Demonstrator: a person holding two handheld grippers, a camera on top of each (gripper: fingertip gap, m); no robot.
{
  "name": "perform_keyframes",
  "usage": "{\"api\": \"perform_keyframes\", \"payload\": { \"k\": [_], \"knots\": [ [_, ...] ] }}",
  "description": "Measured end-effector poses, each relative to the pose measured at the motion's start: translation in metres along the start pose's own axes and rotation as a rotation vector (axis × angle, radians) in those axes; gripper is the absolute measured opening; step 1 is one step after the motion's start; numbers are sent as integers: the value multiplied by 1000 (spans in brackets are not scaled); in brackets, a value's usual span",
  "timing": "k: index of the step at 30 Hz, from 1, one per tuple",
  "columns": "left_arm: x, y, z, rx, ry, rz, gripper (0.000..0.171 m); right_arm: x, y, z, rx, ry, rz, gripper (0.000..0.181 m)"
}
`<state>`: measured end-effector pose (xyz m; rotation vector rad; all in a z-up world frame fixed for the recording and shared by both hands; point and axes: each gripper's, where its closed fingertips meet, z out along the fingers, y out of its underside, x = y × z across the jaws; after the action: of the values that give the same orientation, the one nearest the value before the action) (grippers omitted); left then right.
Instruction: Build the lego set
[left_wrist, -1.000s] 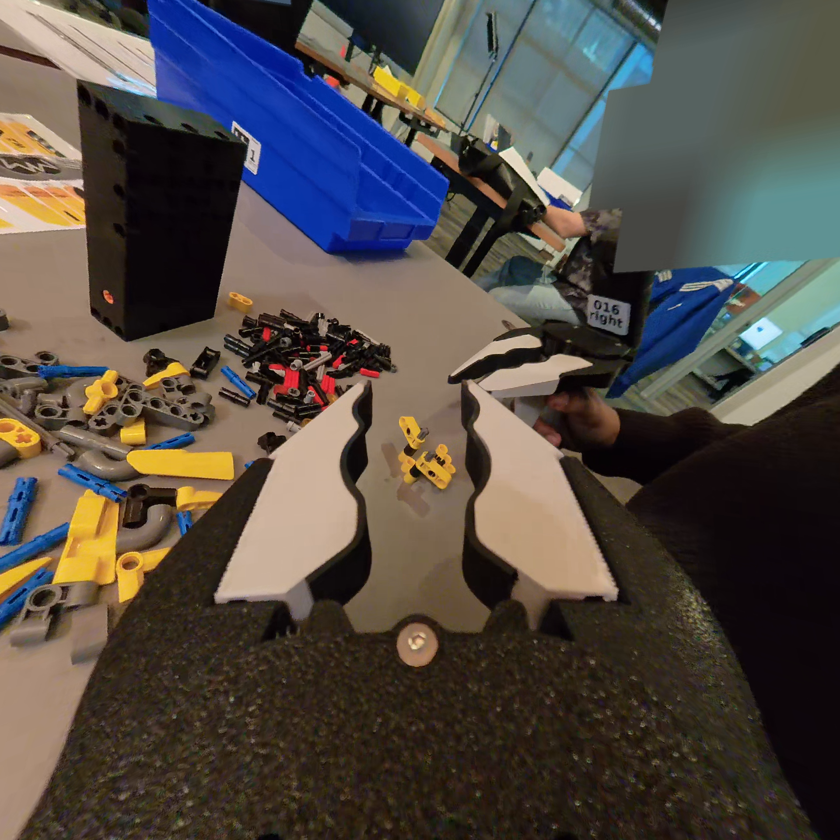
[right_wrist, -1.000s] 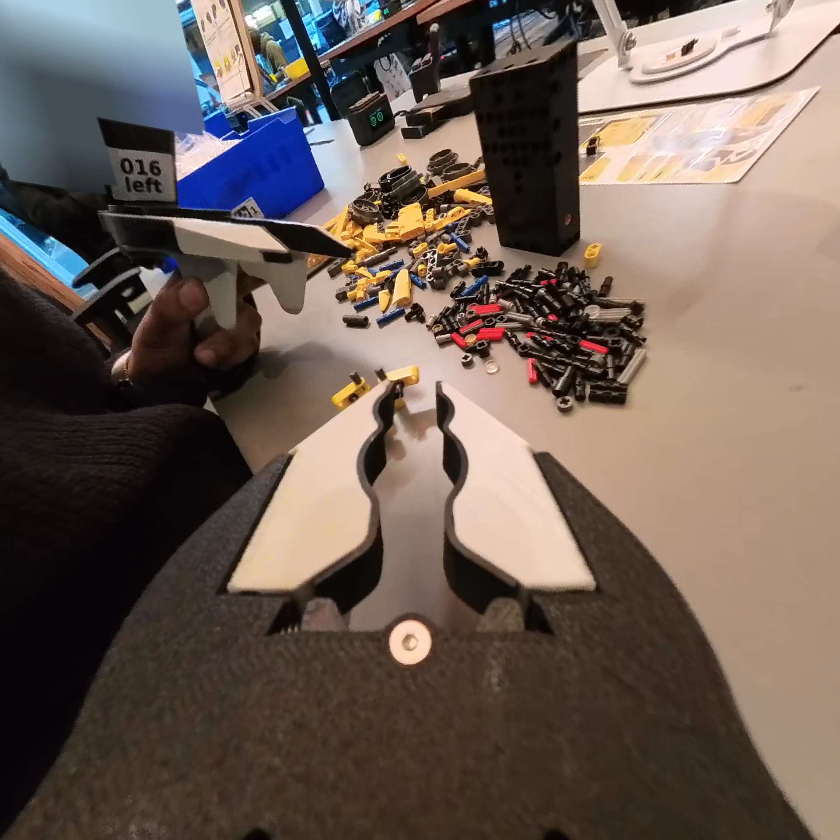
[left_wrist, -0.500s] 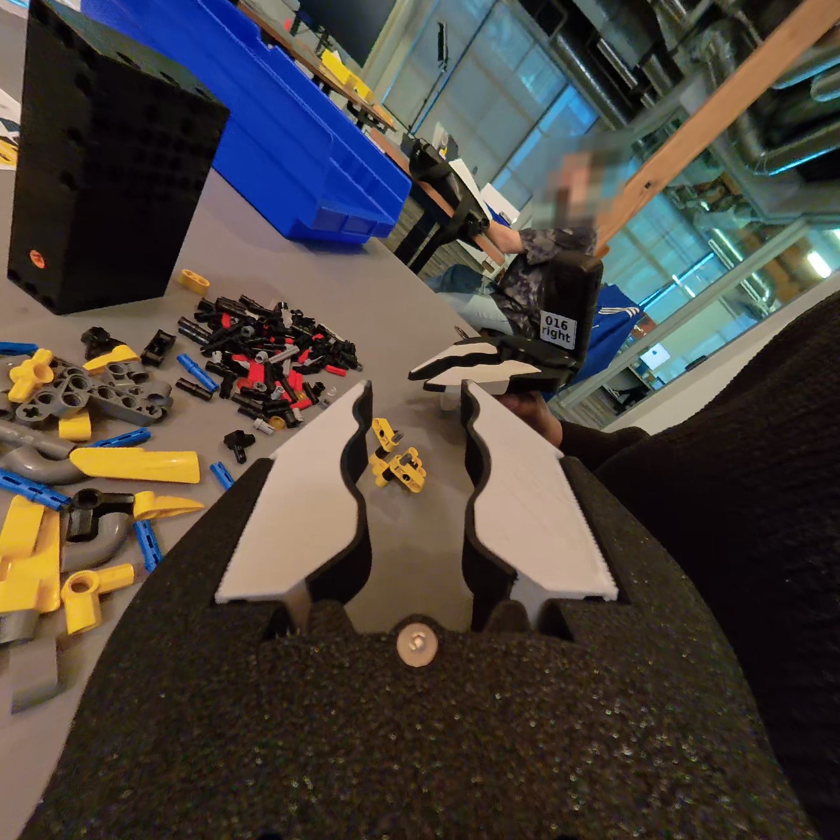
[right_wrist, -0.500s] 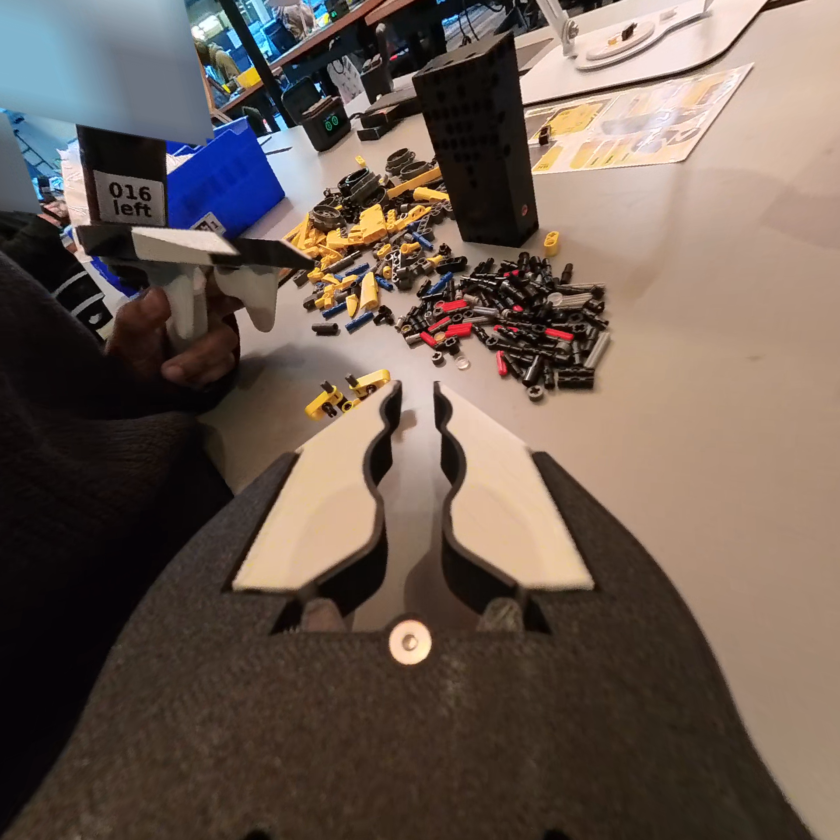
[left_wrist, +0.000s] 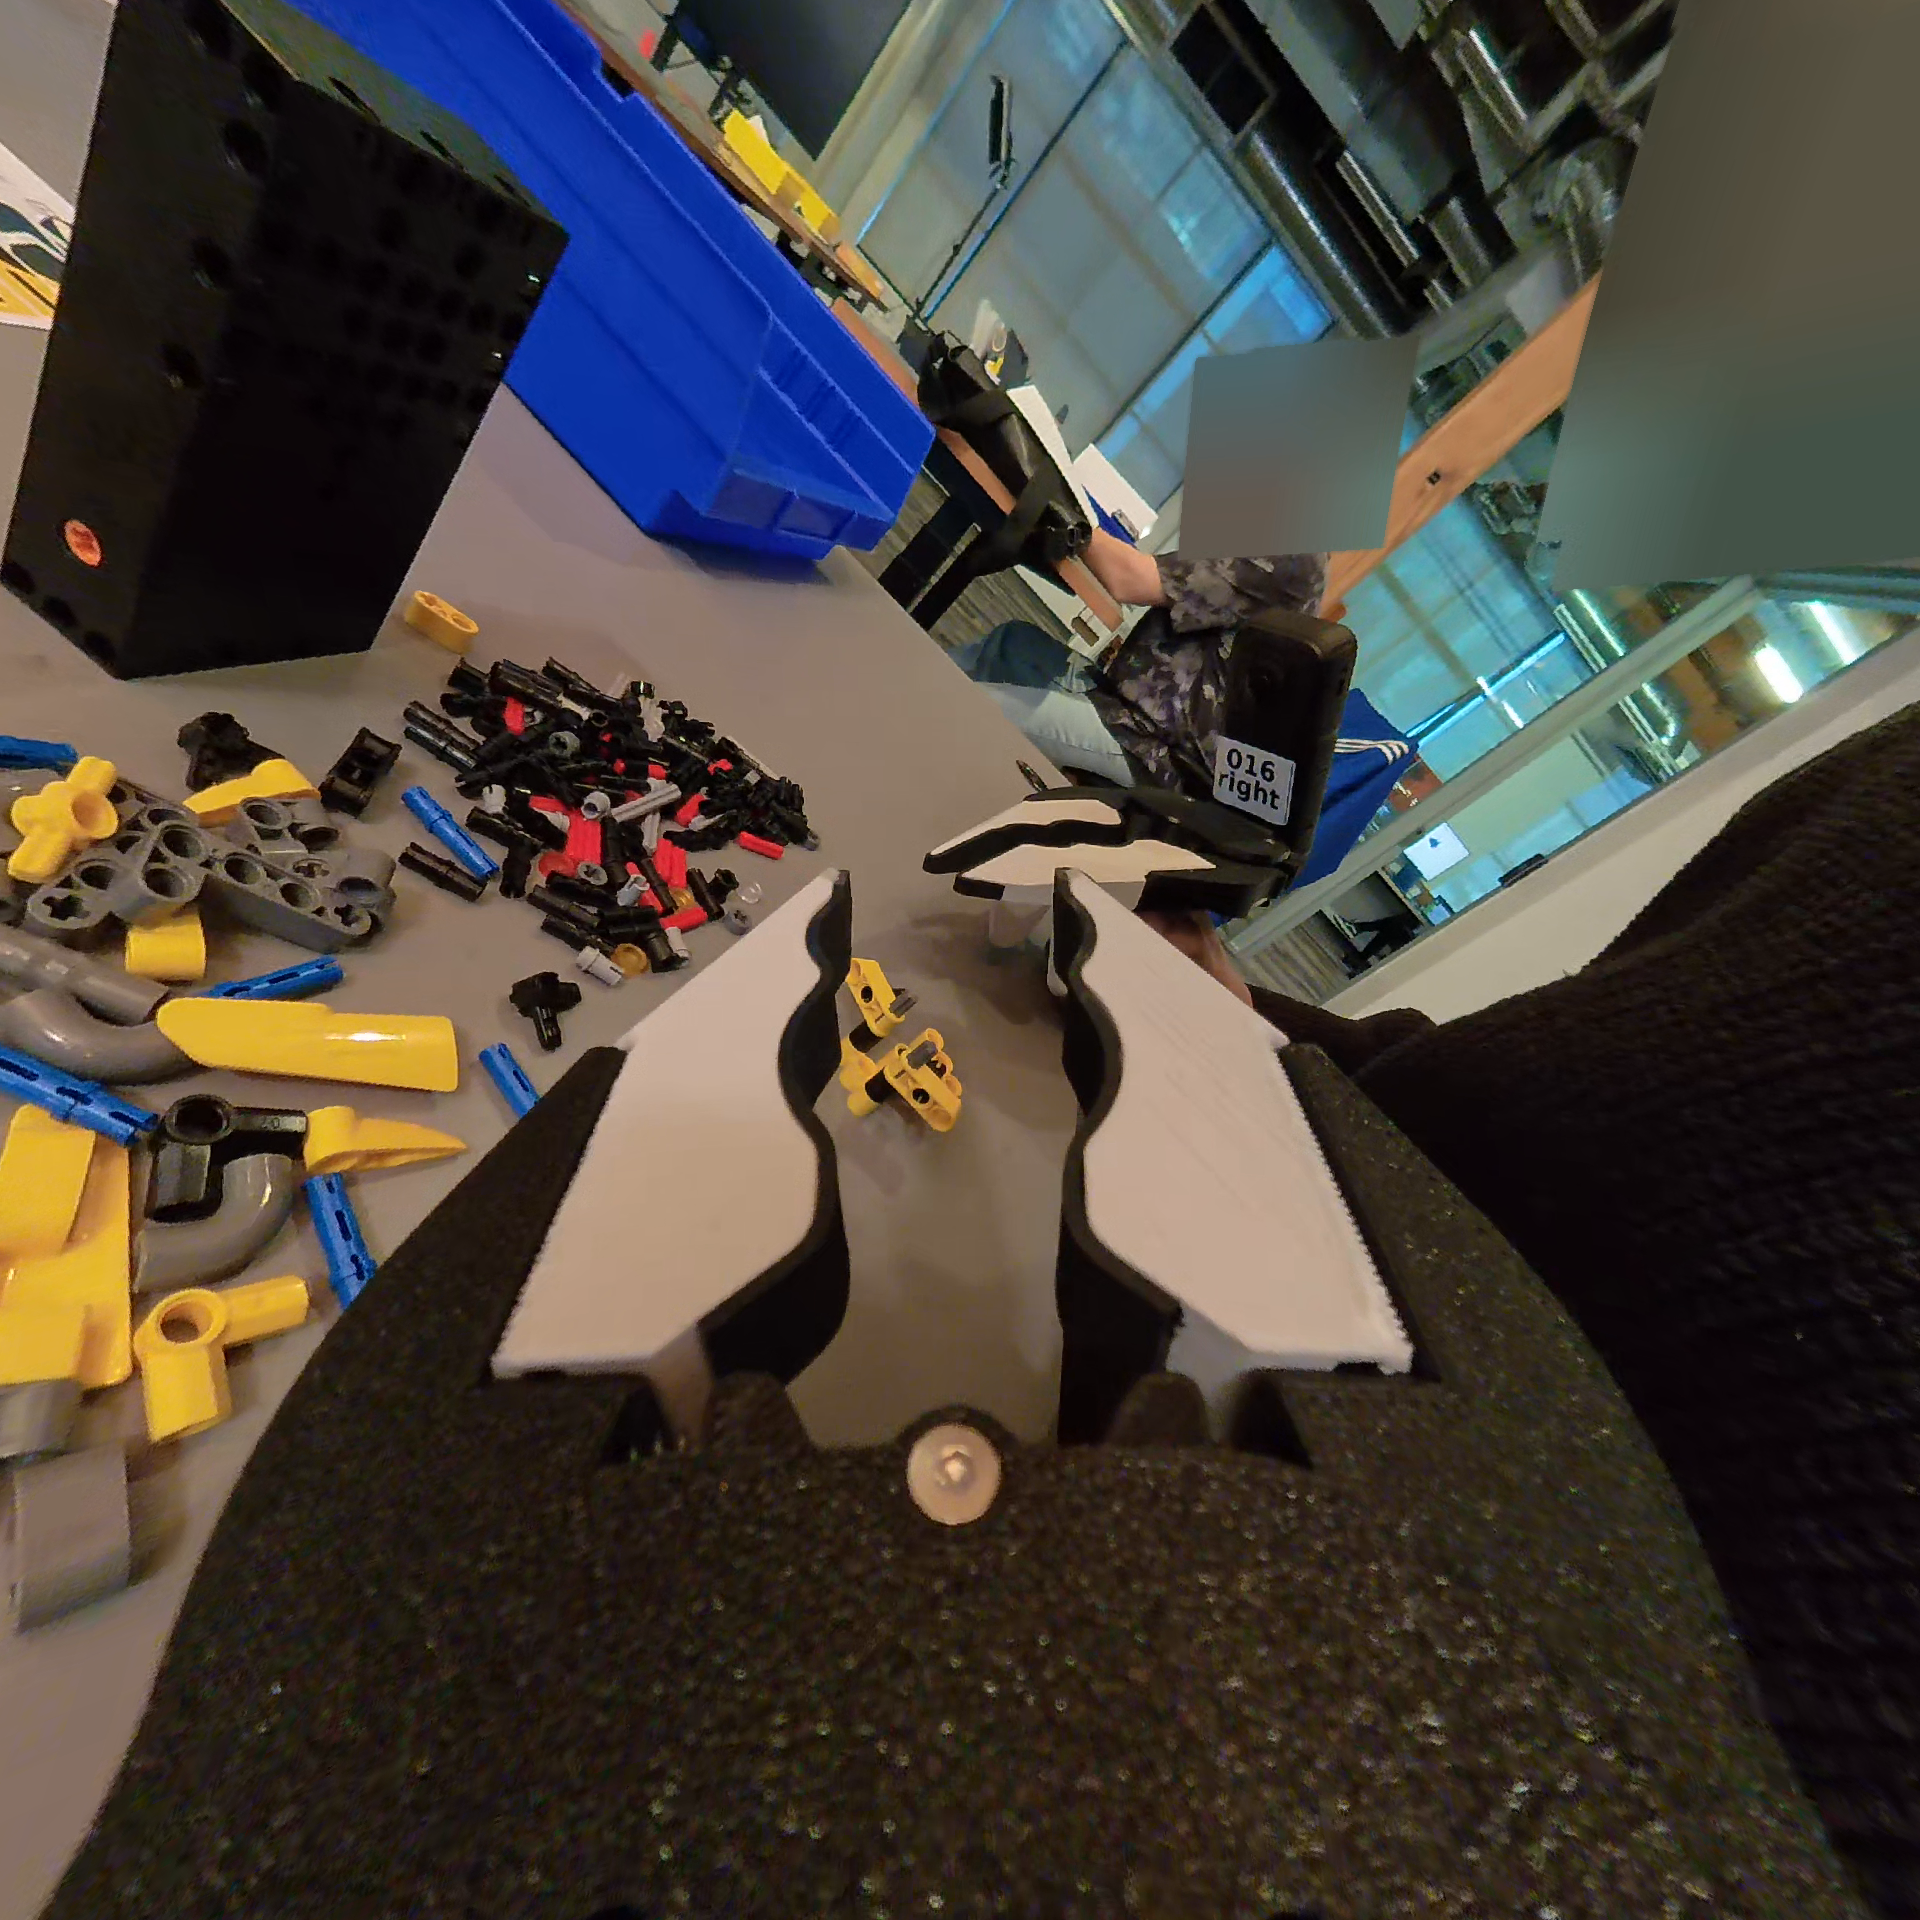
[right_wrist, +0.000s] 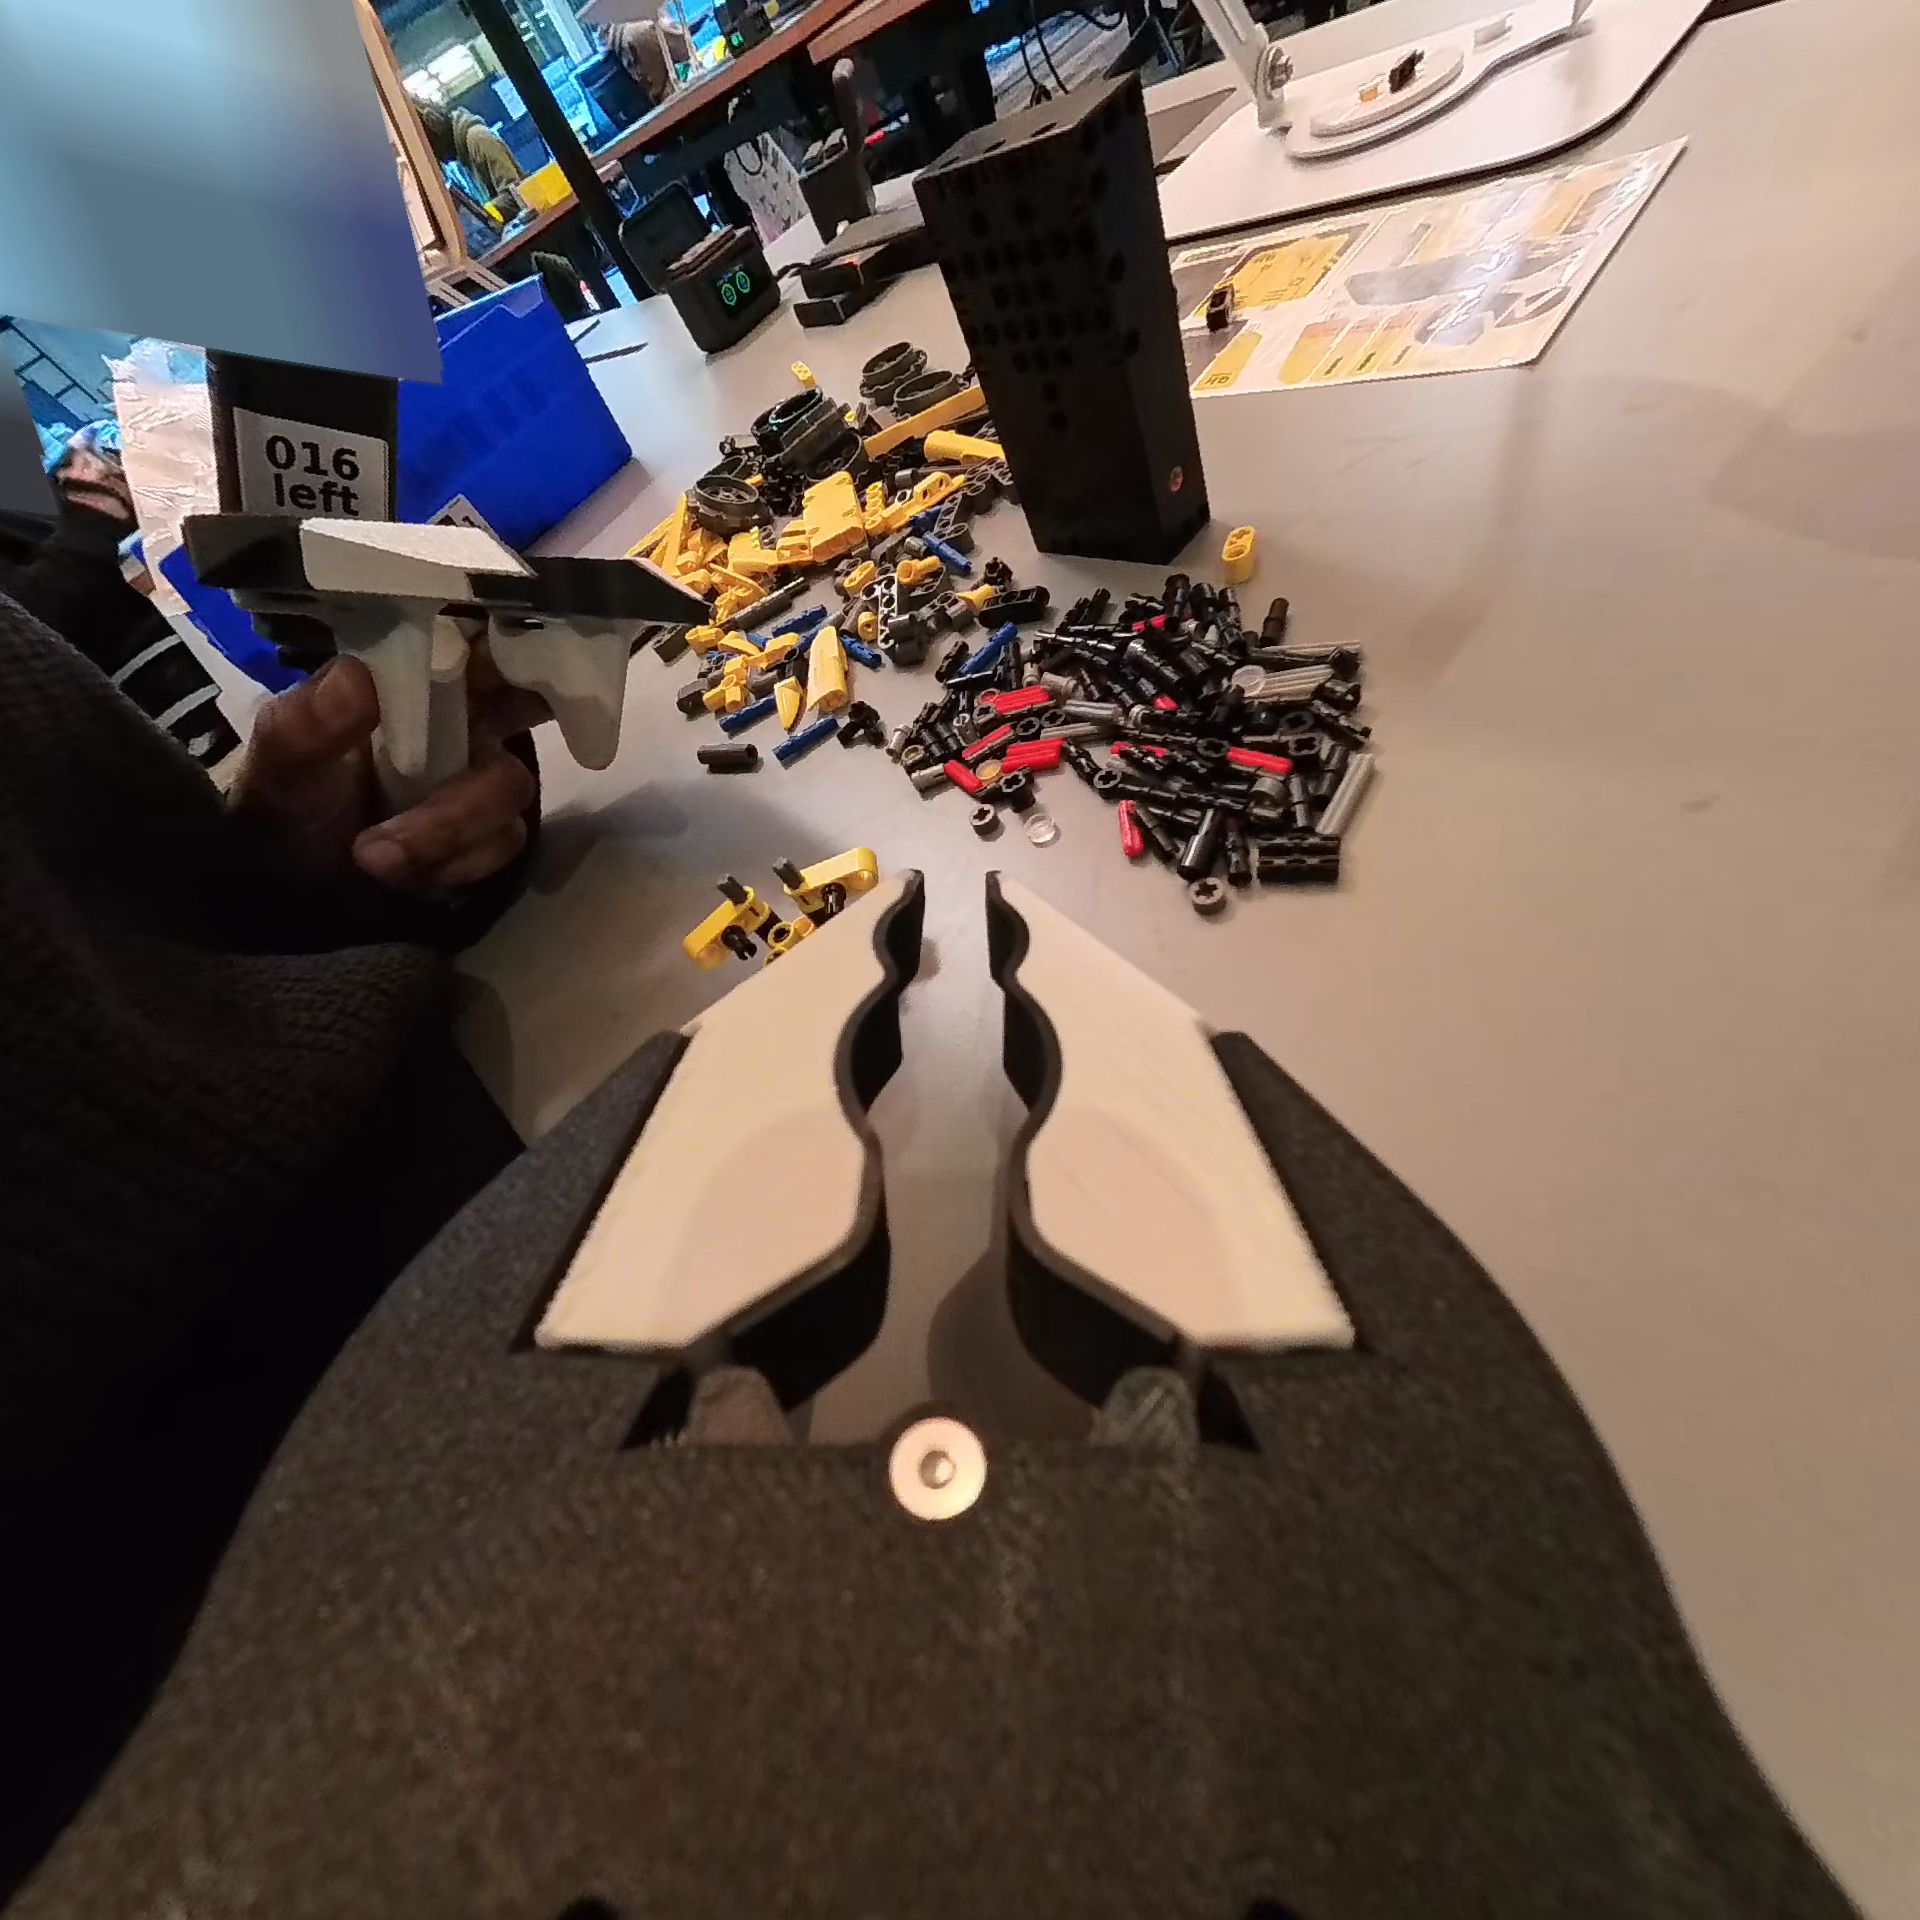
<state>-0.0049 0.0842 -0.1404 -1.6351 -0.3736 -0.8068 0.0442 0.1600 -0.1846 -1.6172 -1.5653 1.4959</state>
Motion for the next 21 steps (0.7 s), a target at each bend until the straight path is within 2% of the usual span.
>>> {"api": "perform_keyframes", "payload": {
  "k": [21],
  "knots": [
    [-2,1,0,0,-3,-27,38,1,2,1,-14,-5,17,11]
  ]
}}
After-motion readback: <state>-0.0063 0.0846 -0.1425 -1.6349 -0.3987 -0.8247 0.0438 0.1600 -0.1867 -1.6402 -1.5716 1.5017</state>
